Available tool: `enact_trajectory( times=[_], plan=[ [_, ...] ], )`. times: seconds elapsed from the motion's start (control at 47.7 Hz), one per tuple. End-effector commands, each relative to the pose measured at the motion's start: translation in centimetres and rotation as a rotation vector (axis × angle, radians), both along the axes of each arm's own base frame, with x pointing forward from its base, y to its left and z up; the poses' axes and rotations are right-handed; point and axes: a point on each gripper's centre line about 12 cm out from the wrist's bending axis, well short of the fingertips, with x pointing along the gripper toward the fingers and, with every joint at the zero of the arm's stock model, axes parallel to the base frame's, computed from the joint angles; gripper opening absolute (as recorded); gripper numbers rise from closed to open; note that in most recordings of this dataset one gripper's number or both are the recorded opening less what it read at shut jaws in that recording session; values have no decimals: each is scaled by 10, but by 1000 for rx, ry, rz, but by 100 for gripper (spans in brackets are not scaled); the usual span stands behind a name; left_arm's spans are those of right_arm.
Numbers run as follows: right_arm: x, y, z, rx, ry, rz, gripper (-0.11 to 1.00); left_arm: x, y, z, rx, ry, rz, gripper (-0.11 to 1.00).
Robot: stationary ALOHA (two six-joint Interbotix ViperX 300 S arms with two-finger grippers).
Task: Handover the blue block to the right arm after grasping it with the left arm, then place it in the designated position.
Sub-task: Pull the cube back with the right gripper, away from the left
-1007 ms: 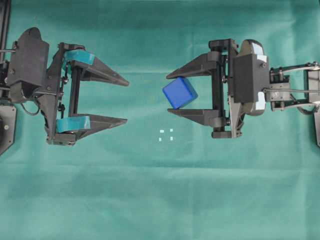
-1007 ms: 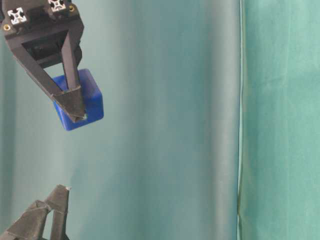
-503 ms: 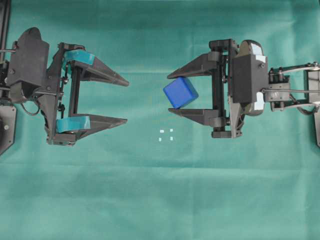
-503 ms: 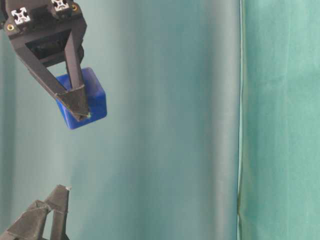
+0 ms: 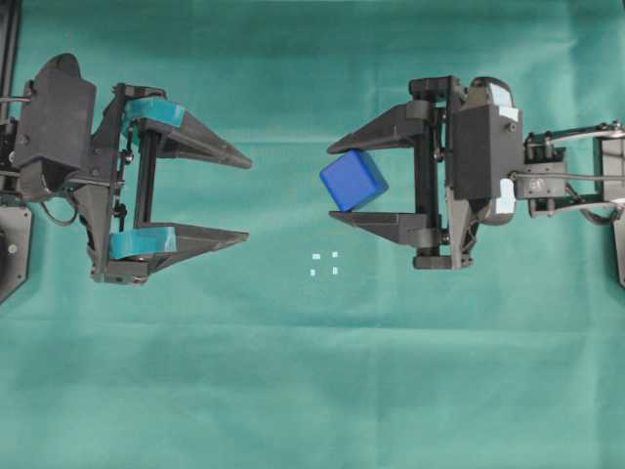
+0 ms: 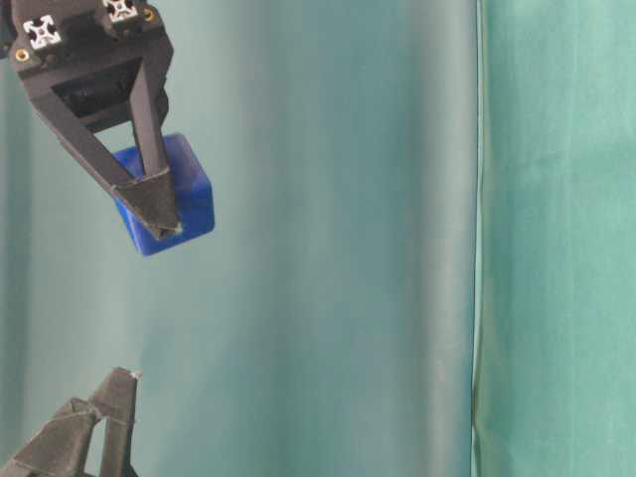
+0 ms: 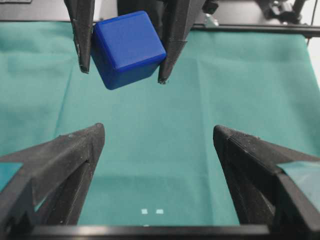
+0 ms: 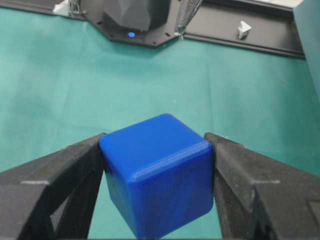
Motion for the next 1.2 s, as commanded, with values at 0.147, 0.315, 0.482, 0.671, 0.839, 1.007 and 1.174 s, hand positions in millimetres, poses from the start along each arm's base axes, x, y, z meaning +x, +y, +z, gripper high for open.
enact_trajectory(
  times=[0.147, 0.315, 0.482, 0.671, 0.839, 1.007, 1.174],
  plan=[
    [0, 1, 22, 9, -56, 0, 65, 1, 1, 10, -1, -29, 3, 100],
    [0, 1, 22, 10, -54, -2, 65, 1, 1, 10, -1, -29, 3, 100],
    [-1, 1, 20, 16, -34, -13, 65, 1, 0, 10, -1, -29, 2, 100],
    [-4, 1, 15, 26, 16, -38, 65, 1, 0, 10, 1, -29, 1, 100],
    [-7, 0, 8, 47, 79, -69, 65, 1, 0, 10, 1, -28, 1, 100],
    [-11, 0, 1, 63, 145, -98, 65, 1, 0, 10, 1, -28, 1, 100],
    [-12, 2, 0, 65, 160, -99, 65, 1, 0, 9, 2, -26, 1, 100]
  ],
)
